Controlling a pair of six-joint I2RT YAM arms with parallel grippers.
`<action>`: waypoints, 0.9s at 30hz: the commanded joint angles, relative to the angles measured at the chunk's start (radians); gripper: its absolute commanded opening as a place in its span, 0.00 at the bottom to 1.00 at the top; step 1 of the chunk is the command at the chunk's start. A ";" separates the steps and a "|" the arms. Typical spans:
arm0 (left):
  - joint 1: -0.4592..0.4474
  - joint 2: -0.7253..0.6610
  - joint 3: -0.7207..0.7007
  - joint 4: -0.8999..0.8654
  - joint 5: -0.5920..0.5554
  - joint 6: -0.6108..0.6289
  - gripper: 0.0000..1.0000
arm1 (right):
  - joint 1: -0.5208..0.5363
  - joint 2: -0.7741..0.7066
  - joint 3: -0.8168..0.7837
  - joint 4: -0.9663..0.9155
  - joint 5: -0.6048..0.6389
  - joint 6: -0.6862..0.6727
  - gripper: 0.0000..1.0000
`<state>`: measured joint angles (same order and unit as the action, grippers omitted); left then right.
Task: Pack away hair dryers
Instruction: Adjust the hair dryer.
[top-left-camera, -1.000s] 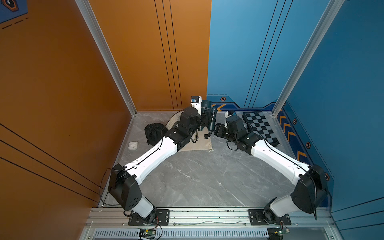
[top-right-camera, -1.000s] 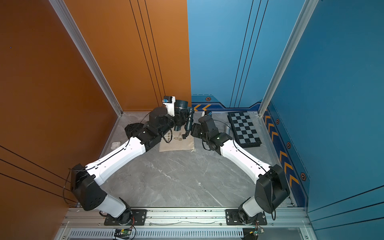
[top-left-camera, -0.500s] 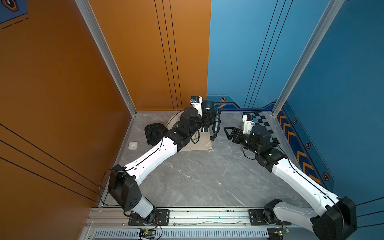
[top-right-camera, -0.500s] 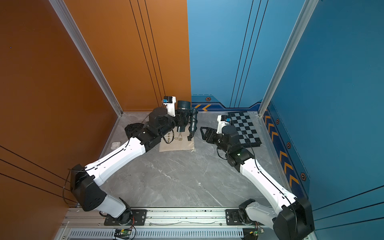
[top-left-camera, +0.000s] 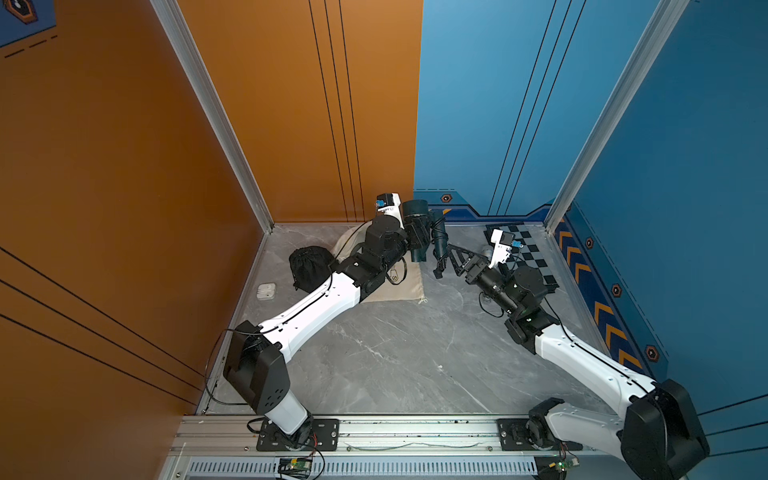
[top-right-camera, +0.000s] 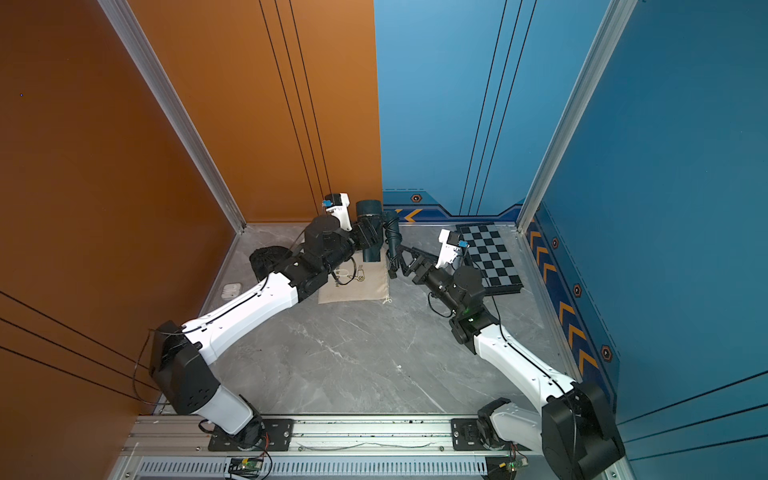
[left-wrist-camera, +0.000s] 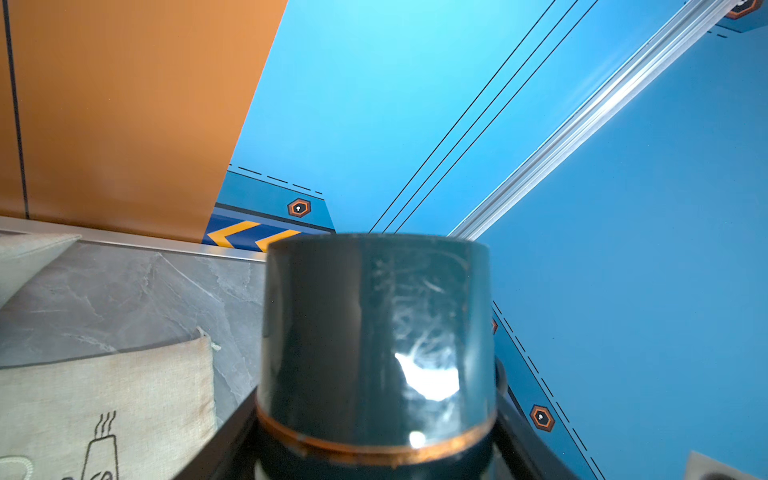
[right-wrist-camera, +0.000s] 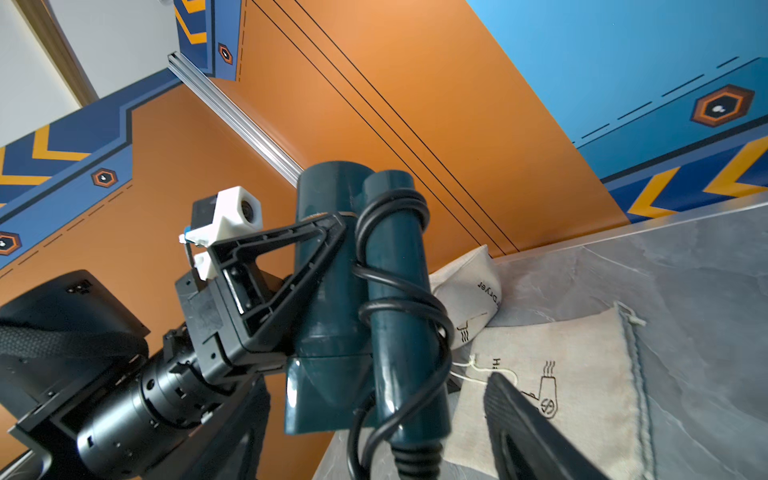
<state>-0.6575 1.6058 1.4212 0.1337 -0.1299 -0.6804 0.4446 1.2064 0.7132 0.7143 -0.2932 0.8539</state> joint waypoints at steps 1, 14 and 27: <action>-0.001 -0.005 0.045 0.095 0.007 -0.047 0.01 | 0.010 0.046 0.037 0.120 -0.031 0.035 0.82; -0.008 -0.022 0.047 0.095 0.045 -0.044 0.01 | -0.006 0.130 0.086 0.135 -0.027 0.044 0.83; -0.014 -0.032 0.046 0.095 0.046 -0.033 0.01 | -0.004 0.252 0.147 0.234 -0.044 0.138 0.61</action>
<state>-0.6643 1.6108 1.4212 0.1551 -0.1001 -0.7086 0.4438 1.4521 0.8303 0.8837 -0.3218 0.9638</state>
